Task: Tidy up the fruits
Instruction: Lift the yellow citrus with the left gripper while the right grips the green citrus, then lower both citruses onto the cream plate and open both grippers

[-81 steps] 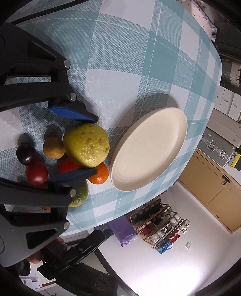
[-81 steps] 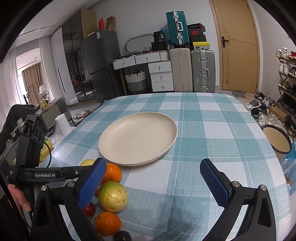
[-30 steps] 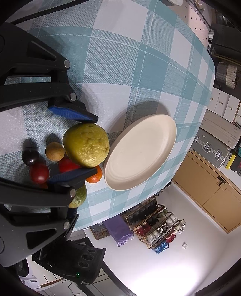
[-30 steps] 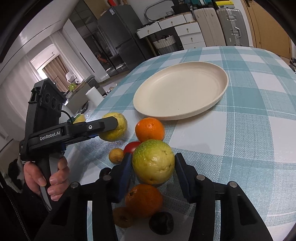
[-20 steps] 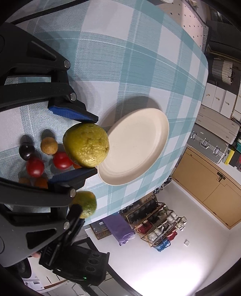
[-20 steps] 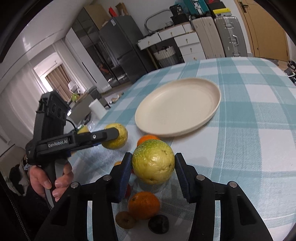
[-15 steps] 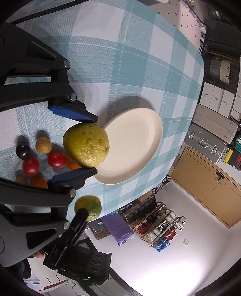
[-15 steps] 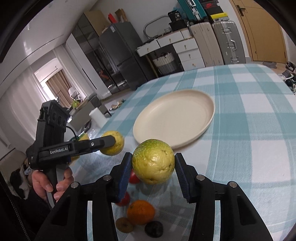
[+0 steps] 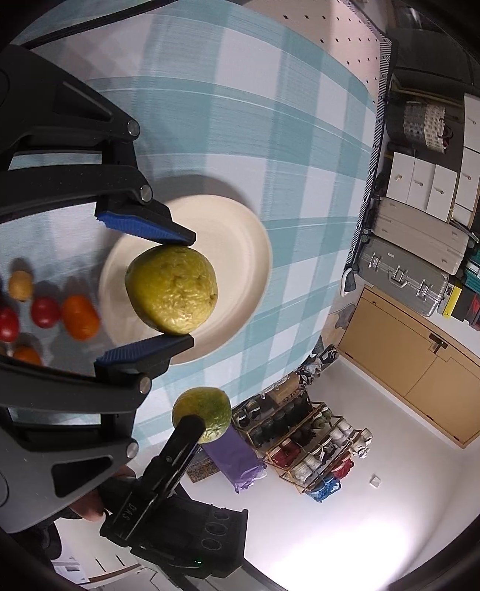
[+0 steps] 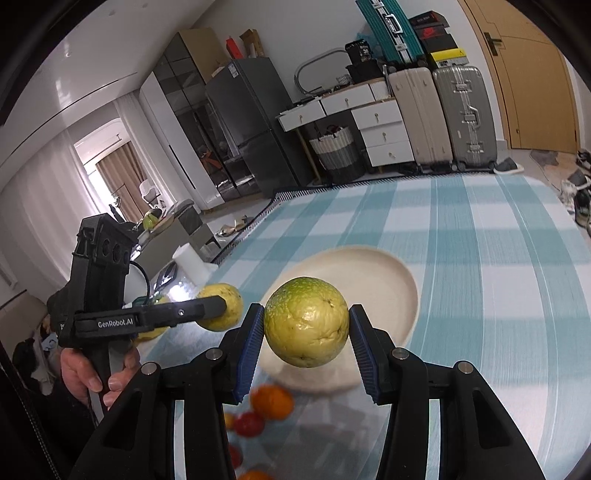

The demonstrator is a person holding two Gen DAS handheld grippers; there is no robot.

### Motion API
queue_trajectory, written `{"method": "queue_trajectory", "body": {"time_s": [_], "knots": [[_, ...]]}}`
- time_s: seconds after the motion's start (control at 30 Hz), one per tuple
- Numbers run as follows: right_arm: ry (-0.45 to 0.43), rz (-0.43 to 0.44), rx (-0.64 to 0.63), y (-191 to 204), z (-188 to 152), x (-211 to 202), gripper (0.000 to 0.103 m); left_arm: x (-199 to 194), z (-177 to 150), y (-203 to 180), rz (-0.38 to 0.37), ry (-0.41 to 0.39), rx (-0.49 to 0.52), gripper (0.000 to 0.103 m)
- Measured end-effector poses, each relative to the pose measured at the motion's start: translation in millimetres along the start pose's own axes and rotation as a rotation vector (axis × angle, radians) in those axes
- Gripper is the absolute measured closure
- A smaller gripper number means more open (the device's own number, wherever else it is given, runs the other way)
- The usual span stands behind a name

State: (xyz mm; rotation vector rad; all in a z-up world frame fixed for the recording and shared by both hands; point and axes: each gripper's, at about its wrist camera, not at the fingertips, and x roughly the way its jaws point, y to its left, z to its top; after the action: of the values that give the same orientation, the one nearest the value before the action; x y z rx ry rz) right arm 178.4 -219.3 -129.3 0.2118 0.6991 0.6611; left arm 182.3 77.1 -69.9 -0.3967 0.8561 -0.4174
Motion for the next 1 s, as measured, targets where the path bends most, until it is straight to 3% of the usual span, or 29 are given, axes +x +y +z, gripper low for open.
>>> {"method": "queue_trajectory", "body": {"time_s": [0.43,1.0], "knots": [[0.019,-0.029,0.002,-31,55,54,0.055,73,61,11,0.002,0.059,-0.018,0.057],[0.154,-0.091,-0.042,-54,32,131,0.055,149,67,33,-0.011,0.151,-0.073,0.057]]}}
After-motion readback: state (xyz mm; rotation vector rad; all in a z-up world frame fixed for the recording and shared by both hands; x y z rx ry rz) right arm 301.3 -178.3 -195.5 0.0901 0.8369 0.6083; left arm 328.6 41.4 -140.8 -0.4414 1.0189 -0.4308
